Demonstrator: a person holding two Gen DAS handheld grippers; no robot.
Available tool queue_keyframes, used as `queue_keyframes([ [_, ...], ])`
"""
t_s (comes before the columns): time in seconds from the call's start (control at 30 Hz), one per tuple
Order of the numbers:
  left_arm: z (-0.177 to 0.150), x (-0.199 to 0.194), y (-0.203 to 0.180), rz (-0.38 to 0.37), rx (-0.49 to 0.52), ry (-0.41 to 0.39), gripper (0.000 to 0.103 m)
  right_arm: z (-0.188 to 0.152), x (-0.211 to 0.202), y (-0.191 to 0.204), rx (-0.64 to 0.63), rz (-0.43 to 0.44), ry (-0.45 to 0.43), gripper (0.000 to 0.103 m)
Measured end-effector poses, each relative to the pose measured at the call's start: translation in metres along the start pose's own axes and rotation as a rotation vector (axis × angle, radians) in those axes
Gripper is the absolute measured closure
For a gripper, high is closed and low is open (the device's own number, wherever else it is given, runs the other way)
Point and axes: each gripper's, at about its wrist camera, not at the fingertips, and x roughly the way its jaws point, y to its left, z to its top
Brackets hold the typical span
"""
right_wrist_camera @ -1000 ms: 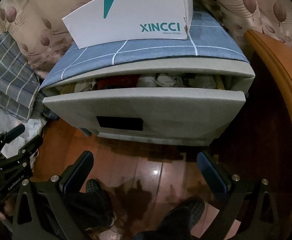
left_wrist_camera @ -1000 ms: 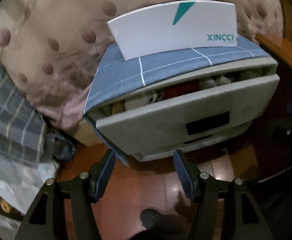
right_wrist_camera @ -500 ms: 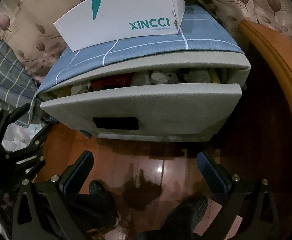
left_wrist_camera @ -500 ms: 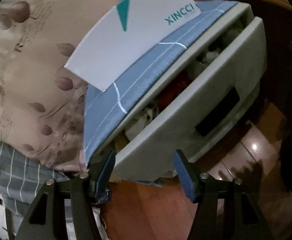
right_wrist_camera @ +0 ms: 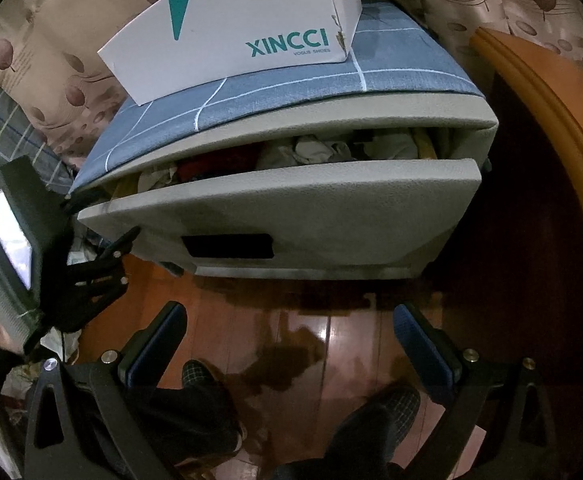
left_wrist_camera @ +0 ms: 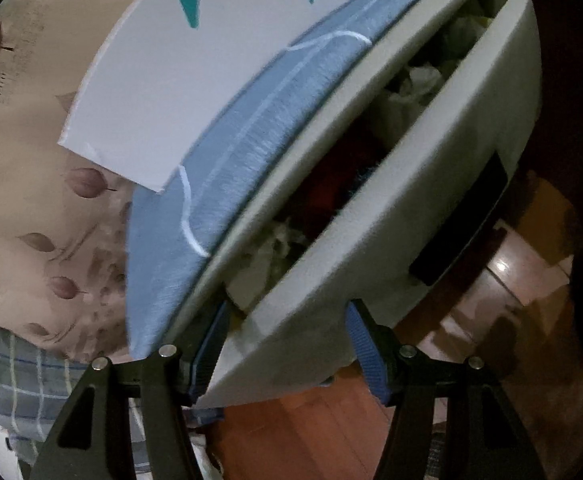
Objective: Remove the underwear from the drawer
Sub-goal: 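Hook the left gripper on the drawer front and pull it open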
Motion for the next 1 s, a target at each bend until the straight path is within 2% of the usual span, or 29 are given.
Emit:
queue_keyframes([
  [0.27,-0.002,0.011,-0.01,-0.012,0.07,-0.009,0.032,0.0,0.001,-0.003,0.007,0.01,0.002,0.001],
  [0.43,-0.006,0.012,-0.02,0.029,0.115,-0.016,0.03,0.001,0.001,-0.004,0.008,0.01,0.001,0.001],
  [0.6,-0.007,0.006,-0.014,-0.02,0.081,-0.003,0.03,0.001,-0.001,-0.004,0.012,0.01,-0.004,0.001],
  [0.73,-0.017,-0.005,-0.024,-0.021,0.107,0.002,0.03,0.002,-0.004,-0.005,0.017,0.016,-0.018,0.001],
  [1.0,-0.039,-0.036,-0.036,-0.117,0.113,0.053,0.03,0.003,-0.018,0.003,-0.014,-0.008,-0.085,0.001],
])
